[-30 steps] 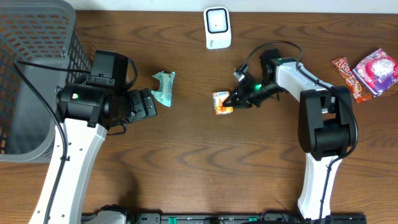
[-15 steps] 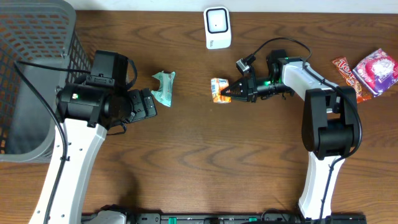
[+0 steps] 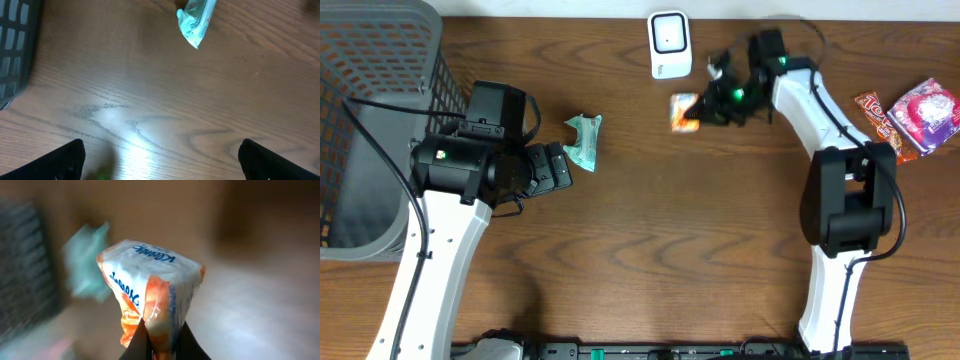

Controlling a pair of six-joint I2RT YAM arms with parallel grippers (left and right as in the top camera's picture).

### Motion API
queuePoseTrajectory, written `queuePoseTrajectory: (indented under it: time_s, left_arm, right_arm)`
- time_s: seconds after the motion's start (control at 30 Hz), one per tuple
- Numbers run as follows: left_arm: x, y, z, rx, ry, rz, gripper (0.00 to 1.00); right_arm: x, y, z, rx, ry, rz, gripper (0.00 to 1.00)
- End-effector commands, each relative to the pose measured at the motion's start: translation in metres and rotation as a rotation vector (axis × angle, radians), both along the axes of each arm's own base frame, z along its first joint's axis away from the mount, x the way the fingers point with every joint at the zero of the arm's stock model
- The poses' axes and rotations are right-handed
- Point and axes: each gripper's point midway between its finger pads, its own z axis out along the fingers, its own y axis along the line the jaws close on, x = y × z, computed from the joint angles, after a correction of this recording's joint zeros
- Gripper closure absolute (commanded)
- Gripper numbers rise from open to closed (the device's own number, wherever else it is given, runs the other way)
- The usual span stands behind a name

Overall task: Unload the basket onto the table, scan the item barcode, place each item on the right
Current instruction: 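Raise the tissue pack and hold it at the scanner window, then carry the tissue pack right and drop it by the other items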

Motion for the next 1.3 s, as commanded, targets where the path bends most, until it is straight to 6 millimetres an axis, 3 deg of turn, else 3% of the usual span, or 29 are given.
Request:
queuePoseTrajectory:
  time_s: [0.0, 0.1, 0.3, 0.53, 0.7, 0.77, 0.83, 0.9, 0.93, 0.97, 1.1, 1.27]
  left_arm:
    - [0.000, 0.004, -0.001, 0.019, 0.003, 0.000, 0.02]
    - [0.000, 0.004, -0.001, 0.019, 0.003, 0.000, 0.02]
    - [0.000, 0.004, -0.001, 0.019, 0.003, 0.000, 0.02]
    - [0.000, 0.004, -0.001, 0.019, 0.003, 0.000, 0.02]
    - [0.000, 0.004, -0.001, 0.020, 0.003, 0.000, 0.02]
    - [0.000, 0.004, -0.001, 0.019, 0.003, 0.000, 0.02]
    - [0.000, 0.004, -0.001, 0.020, 0.003, 0.000, 0.02]
    - [0.000, 0.004, -0.001, 0.019, 0.003, 0.000, 0.02]
    - [0.000, 0.004, -0.001, 0.019, 0.003, 0.000, 0.02]
    - [0.000, 0.004, -0.001, 0.019, 0.003, 0.000, 0.02]
    - [0.000, 0.004, -0.001, 0.019, 0.003, 0.000, 0.02]
    - [0.000, 0.004, -0.001, 0.019, 0.003, 0.000, 0.02]
  right_arm:
    - [0.053, -0.049, 0.024, -0.481, -0.238, -0.285, 0.99]
    - [0.084, -0.046, 0.058, -0.699, -0.496, -0.359, 0.99]
    - [0.109, -0.007, 0.089, -0.810, -0.764, -0.313, 0.99]
    - [0.119, 0.007, 0.069, -0.827, -0.800, -0.332, 0.99]
    - [0.121, -0.005, 0.068, -0.812, -0.773, -0.387, 0.99]
    - [0.122, -0.021, 0.076, -0.812, -0.763, -0.425, 0.99]
    - [0.120, -0.061, 0.090, -0.849, -0.722, -0.464, 0.99]
    - [0.115, -0.096, 0.089, -0.907, -0.664, -0.461, 0.99]
    - [0.112, -0.111, 0.086, -0.942, -0.633, -0.446, 0.99]
    - [0.102, -0.152, 0.074, -1.034, -0.543, -0.395, 0.99]
    - [0.071, -0.239, 0.051, -1.164, -0.331, -0.411, 0.99]
    - [0.041, -0.312, 0.024, -1.160, -0.163, -0.421, 0.98]
